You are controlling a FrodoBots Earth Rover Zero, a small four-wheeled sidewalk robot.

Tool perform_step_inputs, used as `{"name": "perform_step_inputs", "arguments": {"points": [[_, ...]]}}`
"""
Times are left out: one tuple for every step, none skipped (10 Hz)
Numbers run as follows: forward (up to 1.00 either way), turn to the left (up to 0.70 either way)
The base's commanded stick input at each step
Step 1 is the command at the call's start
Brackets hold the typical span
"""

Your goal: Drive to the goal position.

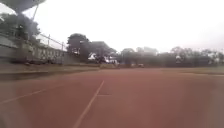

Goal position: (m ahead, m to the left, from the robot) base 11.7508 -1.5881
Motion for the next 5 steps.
{"name": "perform_step_inputs", "arguments": {"points": [[1.0, 0.0], [1.0, 0.0], [1.0, 0.0], [1.0, 0.0], [1.0, 0.0]]}}
